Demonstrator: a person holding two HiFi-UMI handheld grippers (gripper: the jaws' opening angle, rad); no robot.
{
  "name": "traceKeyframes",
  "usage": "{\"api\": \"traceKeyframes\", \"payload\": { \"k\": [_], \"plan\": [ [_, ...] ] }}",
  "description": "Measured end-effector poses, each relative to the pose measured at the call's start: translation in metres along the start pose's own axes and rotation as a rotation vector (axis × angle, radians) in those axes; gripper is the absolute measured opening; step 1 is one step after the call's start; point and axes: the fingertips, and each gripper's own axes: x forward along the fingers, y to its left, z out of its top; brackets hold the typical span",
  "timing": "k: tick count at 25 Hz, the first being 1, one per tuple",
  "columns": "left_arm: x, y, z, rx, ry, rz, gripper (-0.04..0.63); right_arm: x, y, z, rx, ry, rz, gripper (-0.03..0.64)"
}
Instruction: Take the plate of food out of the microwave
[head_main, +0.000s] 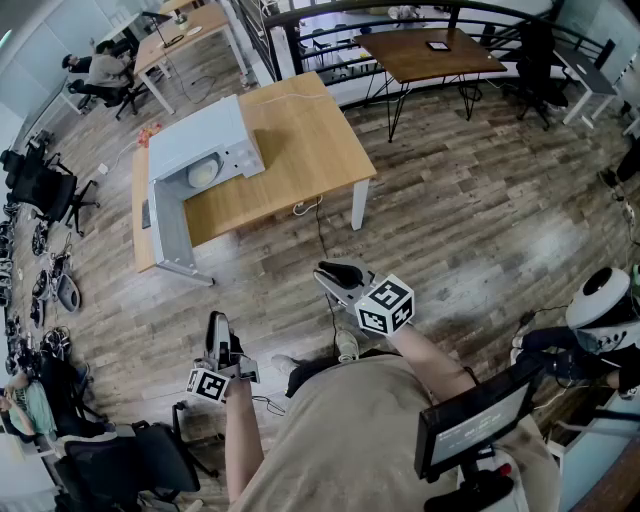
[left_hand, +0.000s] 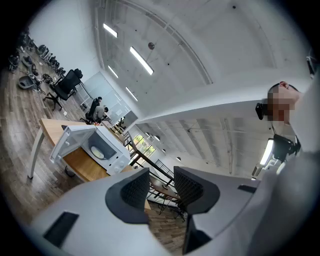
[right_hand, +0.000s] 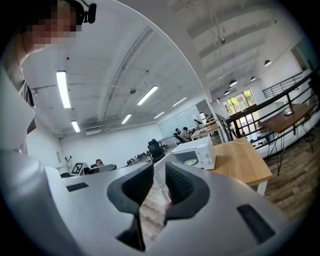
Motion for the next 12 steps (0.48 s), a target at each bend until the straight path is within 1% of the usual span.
{"api": "traceKeyframes", "payload": {
  "k": [3,6,8,12],
  "plan": [
    [0.003,-0.003,-0.005,0.011,-0.007,0.000,0.140,0.000,-0.006,0.000,0.003,0.001,0.015,0.081],
    [0.008,-0.004,-0.007,-0.004,-0.010,-0.014,0.138,0.000,-0.009,0.001,0.013,0.000,0.015,0.081],
    [0.009,-0.004,-0.007,0.002,-0.001,-0.012,0.139,-0.001,-0.009,0.002,0.028,0.001,0.015,0.081],
    [0.015,-0.008,-0.010,0.002,0.016,-0.018,0.139,-0.004,-0.008,0.005,0.128,-0.017,0.067,0.083]
  ]
}}
